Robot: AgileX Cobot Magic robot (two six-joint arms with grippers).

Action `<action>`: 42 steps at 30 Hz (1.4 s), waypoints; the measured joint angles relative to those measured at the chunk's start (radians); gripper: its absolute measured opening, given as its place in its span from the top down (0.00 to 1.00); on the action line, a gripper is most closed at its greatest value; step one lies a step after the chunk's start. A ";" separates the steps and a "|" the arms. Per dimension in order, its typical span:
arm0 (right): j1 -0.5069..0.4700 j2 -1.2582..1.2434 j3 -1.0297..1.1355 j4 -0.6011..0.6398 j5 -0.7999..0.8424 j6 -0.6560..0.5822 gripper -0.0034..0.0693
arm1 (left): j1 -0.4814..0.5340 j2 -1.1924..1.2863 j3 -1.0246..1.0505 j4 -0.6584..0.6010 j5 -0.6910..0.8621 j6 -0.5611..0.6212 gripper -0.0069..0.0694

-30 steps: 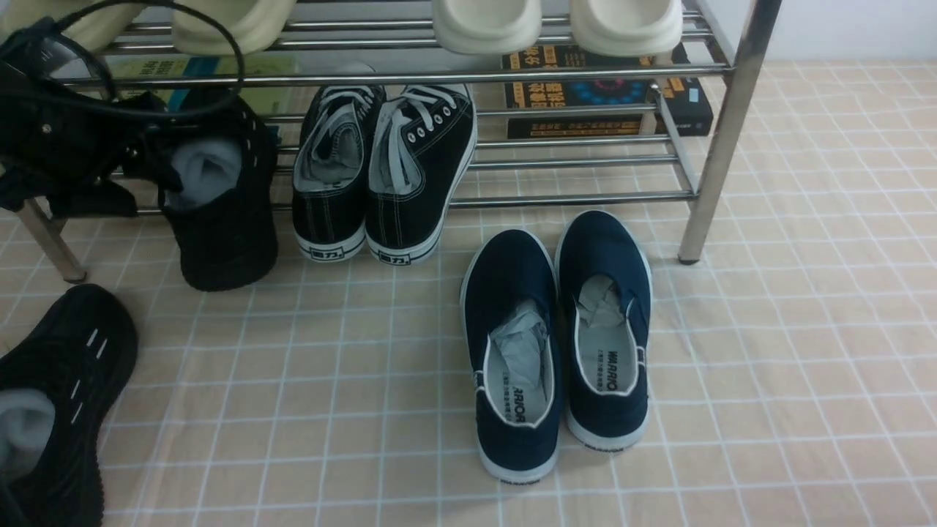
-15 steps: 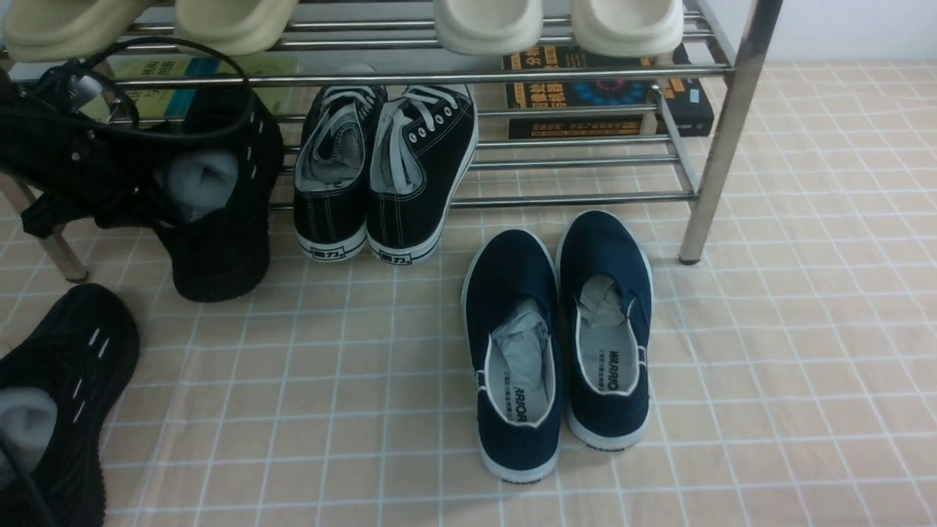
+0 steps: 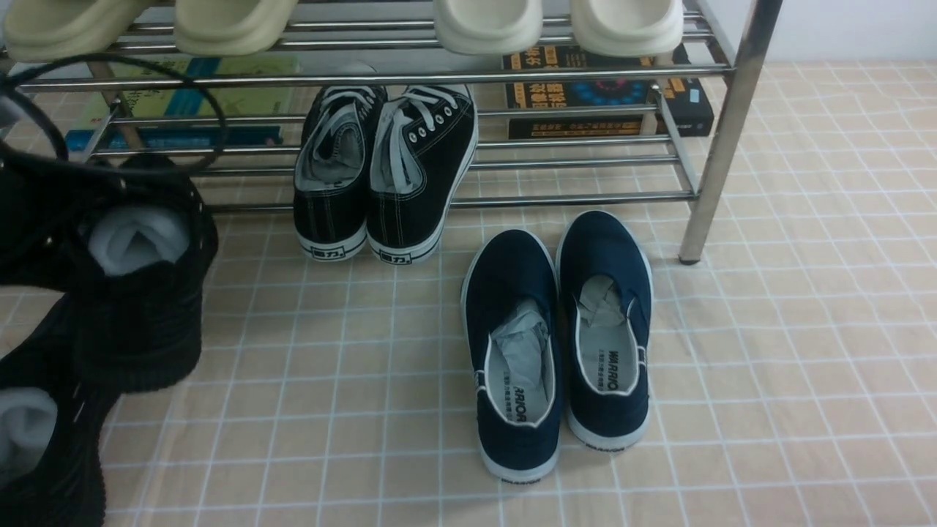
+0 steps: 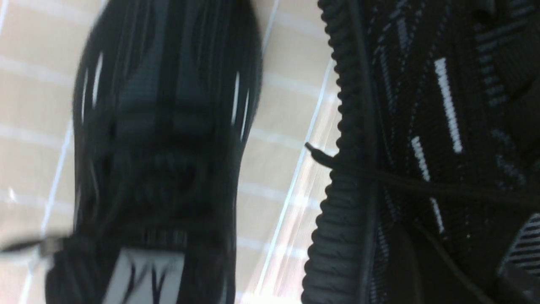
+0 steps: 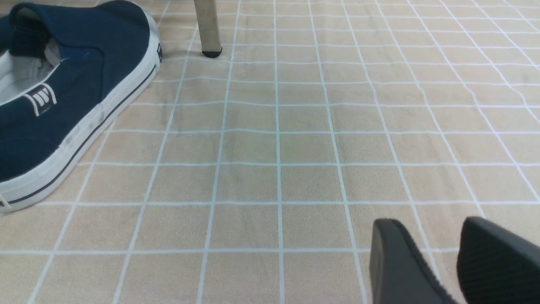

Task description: Take the shoes off the shelf from the light coffee tablecloth by hand.

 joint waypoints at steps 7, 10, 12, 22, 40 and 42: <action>0.000 0.000 0.000 -0.001 0.000 0.000 0.62 | 0.000 -0.096 0.242 -0.055 -0.100 0.044 0.89; 0.000 0.000 0.000 -0.001 0.000 0.000 0.62 | 0.000 -0.097 0.292 -0.078 -0.118 0.087 0.89; 0.000 0.000 0.000 -0.001 0.000 0.000 0.62 | 0.000 -0.097 0.318 -0.085 -0.138 0.100 0.89; 0.000 0.000 0.000 -0.001 0.000 0.000 0.62 | 0.000 -0.097 0.362 -0.074 -0.203 0.108 0.87; 0.000 0.000 0.000 -0.001 0.000 0.000 0.62 | 0.000 -0.173 0.307 -0.070 -0.103 0.127 0.47; 0.000 0.000 0.000 -0.001 0.000 0.000 0.62 | 0.000 -0.219 0.296 -0.070 -0.067 0.127 0.55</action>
